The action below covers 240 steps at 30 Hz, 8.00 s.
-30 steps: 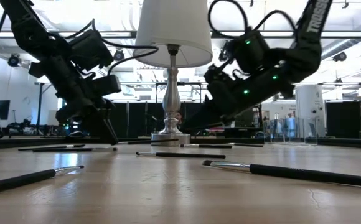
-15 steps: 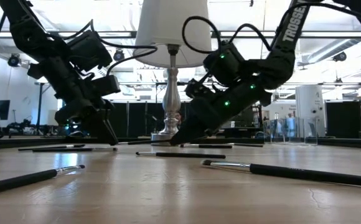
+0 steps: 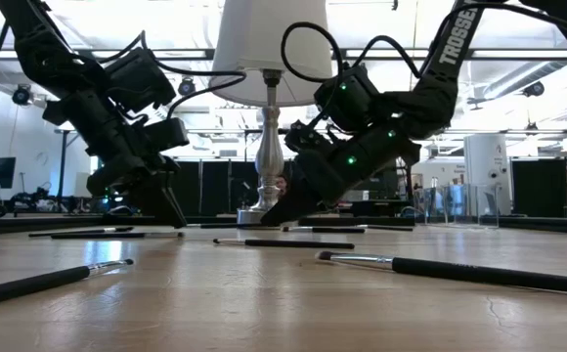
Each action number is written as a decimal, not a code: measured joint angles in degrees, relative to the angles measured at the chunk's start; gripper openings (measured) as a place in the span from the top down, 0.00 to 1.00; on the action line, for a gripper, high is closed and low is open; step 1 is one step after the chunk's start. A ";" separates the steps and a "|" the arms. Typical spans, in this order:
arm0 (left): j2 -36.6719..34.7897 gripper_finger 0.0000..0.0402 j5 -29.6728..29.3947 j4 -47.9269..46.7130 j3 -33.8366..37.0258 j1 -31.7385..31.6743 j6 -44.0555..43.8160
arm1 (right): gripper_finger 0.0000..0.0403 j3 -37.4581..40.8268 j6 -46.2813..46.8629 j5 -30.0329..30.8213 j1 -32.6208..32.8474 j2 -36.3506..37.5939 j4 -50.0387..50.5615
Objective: Put items in baskets/containers
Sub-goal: Put the eyeshadow brush into the transparent organizer
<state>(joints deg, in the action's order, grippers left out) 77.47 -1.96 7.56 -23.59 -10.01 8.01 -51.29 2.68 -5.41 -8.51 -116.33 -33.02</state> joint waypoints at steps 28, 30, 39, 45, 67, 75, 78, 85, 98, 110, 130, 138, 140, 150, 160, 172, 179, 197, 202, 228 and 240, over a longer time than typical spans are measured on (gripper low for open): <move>0.00 1.00 2.11 1.59 0.00 0.01 -0.13 | 0.91 -1.27 1.08 0.48 -0.07 -0.02 6.76; 0.00 1.00 1.65 1.81 0.00 -0.06 -0.40 | 0.96 -1.27 0.57 0.12 -0.06 0.00 6.96; -3.09 0.98 1.08 3.93 -0.01 0.01 -5.05 | 0.97 -1.01 0.35 0.95 0.04 0.02 6.78; -10.28 0.90 1.47 4.03 2.01 0.06 -8.13 | 0.97 2.07 0.73 2.67 0.02 1.05 2.69; -19.86 0.85 6.62 53.14 15.42 0.80 -26.12 | 0.97 12.22 4.61 6.63 5.37 8.00 -39.25; -18.95 0.84 7.50 53.81 11.35 2.08 -25.70 | 0.97 8.43 2.95 8.06 6.80 8.00 -39.19; -18.81 0.84 7.41 53.93 10.67 2.45 -24.48 | 0.97 8.26 2.92 8.26 6.77 8.00 -39.12; -16.09 0.84 7.75 54.84 8.48 2.57 -23.69 | 0.97 7.40 2.60 8.20 6.86 8.00 -38.79; -6.82 0.89 10.94 62.42 4.77 3.07 -17.64 | 0.97 6.60 1.16 8.04 7.63 7.85 -37.85; -1.18 0.87 11.12 70.28 4.66 4.15 -17.33 | 0.97 6.62 0.86 9.32 7.96 7.74 -42.54; 0.07 0.89 11.33 73.59 2.19 4.23 -17.03 | 0.97 6.51 -0.13 9.92 8.30 7.56 -44.47; 0.07 0.94 11.07 73.46 2.12 4.21 -15.09 | 0.97 6.51 -0.37 9.94 8.41 7.54 -43.73; 0.03 0.97 10.95 73.15 2.13 4.21 -14.84 | 0.97 6.53 0.01 9.95 8.41 7.54 -43.54; -0.81 0.97 1.99 54.15 2.19 4.25 -11.52 | 0.76 6.73 -2.58 19.11 8.46 14.88 -20.24; -0.25 0.97 -0.33 43.93 1.66 4.78 -8.77 | 0.58 6.71 -1.32 16.03 8.57 22.95 -10.03; -0.26 0.97 1.34 41.48 -0.59 6.37 -7.80 | 0.55 0.16 -0.37 12.00 8.52 15.92 -12.70; -0.26 0.97 1.30 41.08 -0.59 6.53 -7.62 | 0.61 -5.47 -1.53 12.28 8.35 13.08 -8.60; -1.19 0.80 0.34 41.28 -0.52 6.53 -11.50 | 0.97 -5.86 -3.36 12.98 8.19 14.11 -5.24; -2.80 0.77 0.34 39.30 -0.15 6.53 -11.21 | 0.97 -4.14 -3.28 15.61 7.89 19.16 -1.62; -12.09 1.00 0.58 39.95 7.08 6.16 -8.26 | 0.98 11.53 12.70 30.29 -38.34 51.08 21.59; -12.00 1.00 0.77 39.97 7.08 6.16 -8.46 | 0.97 11.41 22.02 28.74 -44.80 43.80 25.18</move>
<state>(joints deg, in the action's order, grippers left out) 65.47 -1.19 47.53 -16.51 -3.86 -0.45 -39.88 24.70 23.33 -53.31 -72.54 -7.84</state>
